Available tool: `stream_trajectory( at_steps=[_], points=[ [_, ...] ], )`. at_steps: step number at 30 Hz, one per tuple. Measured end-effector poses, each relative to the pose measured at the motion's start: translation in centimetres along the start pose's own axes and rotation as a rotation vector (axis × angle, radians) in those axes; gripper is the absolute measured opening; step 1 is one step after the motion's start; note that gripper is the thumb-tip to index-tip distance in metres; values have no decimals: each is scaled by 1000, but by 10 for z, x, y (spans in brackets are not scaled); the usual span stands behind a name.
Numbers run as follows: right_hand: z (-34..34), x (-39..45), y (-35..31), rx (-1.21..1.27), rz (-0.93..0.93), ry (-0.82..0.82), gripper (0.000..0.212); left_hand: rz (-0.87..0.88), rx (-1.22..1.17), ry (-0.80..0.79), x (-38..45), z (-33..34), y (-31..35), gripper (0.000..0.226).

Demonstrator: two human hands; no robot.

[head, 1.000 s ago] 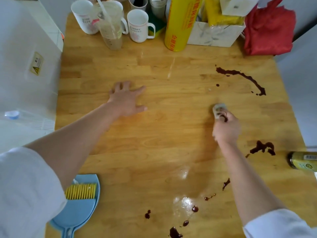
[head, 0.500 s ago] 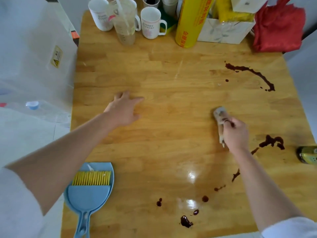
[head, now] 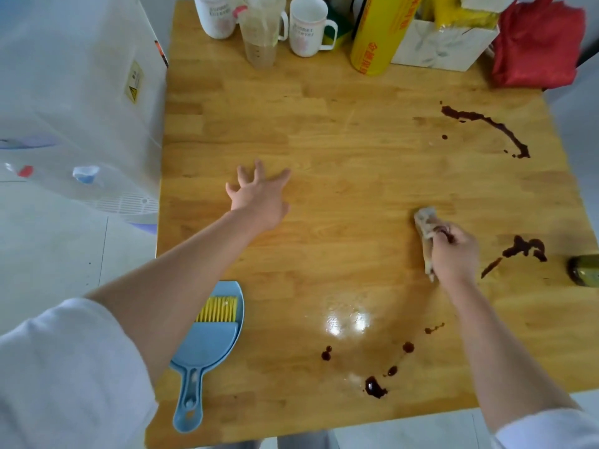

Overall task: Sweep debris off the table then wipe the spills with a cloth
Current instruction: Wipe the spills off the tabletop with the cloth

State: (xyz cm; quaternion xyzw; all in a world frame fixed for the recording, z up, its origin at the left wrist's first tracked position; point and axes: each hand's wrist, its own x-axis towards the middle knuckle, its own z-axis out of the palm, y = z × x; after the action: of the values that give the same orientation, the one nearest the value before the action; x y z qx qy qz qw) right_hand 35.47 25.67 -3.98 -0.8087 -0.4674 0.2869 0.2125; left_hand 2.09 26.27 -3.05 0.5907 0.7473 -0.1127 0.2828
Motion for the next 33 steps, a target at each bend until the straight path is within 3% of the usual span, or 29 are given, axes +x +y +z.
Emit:
stream_trajectory(
  at_steps=[3, 6, 8, 11, 16, 18, 20, 22, 24, 27, 29, 31, 33],
  points=[
    [37, -31, -21, 63, -161, -7, 33, -14, 20, -15, 0, -1, 1, 71],
    [72, -90, -28, -6, -546, -328, 36, -26, 22, -59, -3, -8, 5, 72],
    [76, -113, -13, -145, -693, -525, 32, -37, 15, -75, -6, -12, 5, 72],
    [42, -93, 14, -147, -550, -485, 27, -25, 11, -71, -9, -15, 7, 73],
    [-1, -17, 14, -33, -41, -16, 20, -34, 27, -63, -6, -15, 7, 73],
    [24, -17, -6, 84, -66, -26, 19, -48, 24, -57, -3, -14, 8, 74],
    [63, -43, -31, 51, -305, -110, 17, -58, 30, -43, 0, -12, 6, 75],
    [98, -87, -45, -72, -610, -337, 18, -55, 20, -18, 1, -9, 2, 74],
    [106, -117, -44, -147, -776, -557, 21, -37, 11, -1, 3, -7, 1, 75],
    [77, -91, -22, -140, -737, -660, 19, -40, 18, 9, 4, -6, 1, 75],
    [51, -49, -10, -128, -608, -503, 19, -34, 28, 15, 6, -6, 1, 74],
    [33, -16, -12, -24, -347, -309, 22, -27, 33, 6, 6, -6, 0, 74],
    [38, -8, -24, 9, -196, -208, 26, -33, 35, -5, 1, -4, 0, 73]
  ],
)
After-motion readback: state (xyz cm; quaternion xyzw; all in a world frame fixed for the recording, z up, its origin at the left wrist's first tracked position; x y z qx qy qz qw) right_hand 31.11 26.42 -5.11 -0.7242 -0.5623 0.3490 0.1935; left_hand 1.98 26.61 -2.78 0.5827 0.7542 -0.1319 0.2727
